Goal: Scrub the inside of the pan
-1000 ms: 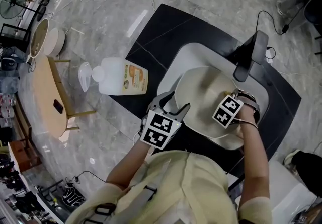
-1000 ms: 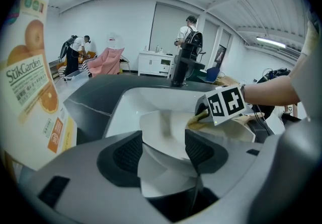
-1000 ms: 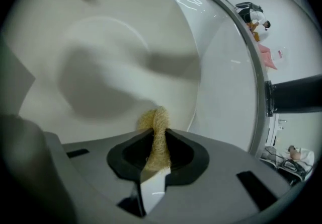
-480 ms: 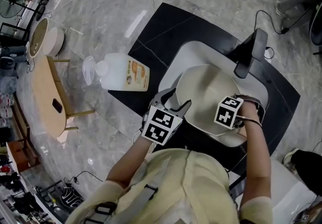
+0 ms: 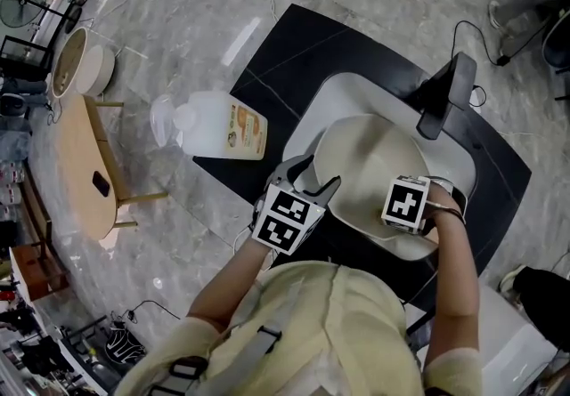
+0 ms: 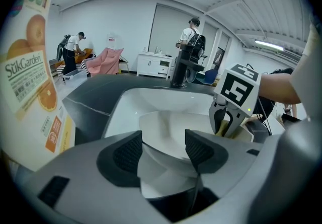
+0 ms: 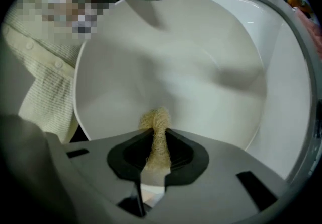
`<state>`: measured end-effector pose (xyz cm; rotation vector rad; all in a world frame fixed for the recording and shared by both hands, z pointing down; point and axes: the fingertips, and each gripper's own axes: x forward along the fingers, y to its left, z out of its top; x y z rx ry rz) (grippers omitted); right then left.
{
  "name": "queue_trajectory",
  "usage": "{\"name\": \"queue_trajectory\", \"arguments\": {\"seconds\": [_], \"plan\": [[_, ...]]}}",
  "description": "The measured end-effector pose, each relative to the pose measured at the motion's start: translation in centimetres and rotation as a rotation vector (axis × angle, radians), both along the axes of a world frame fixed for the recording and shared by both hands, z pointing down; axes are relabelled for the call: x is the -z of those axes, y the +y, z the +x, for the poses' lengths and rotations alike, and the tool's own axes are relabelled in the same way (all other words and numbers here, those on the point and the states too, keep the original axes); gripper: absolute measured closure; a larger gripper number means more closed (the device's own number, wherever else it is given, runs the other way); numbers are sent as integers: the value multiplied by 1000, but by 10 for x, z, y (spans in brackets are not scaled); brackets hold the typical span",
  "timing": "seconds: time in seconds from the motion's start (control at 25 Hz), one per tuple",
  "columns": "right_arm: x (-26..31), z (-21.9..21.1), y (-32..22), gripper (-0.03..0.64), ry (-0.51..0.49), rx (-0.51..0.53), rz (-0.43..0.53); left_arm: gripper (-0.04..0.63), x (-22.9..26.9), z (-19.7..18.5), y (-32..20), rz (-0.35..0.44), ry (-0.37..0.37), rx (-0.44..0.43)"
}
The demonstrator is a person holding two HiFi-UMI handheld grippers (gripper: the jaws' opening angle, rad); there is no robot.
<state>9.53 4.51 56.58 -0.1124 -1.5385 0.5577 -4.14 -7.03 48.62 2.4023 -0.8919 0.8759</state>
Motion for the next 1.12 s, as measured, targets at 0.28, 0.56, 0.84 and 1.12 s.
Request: {"name": "queue_trajectory", "arguments": {"seconds": [0.28,0.56,0.84,1.12], "plan": [[17,-33,6,540,-143,-21,-39,325,-1,-1,-1,3,2,5],[28,-72,-3,540,-299,-64,-6,325,1,1,1,1,1,2],[27,-104,-29,540,-418,-186,47,325,-2,-1,-1,-1,1,1],[17,-122,-65,540,-455,-298,167,325,-3,-2,0,-5,1,4]]}}
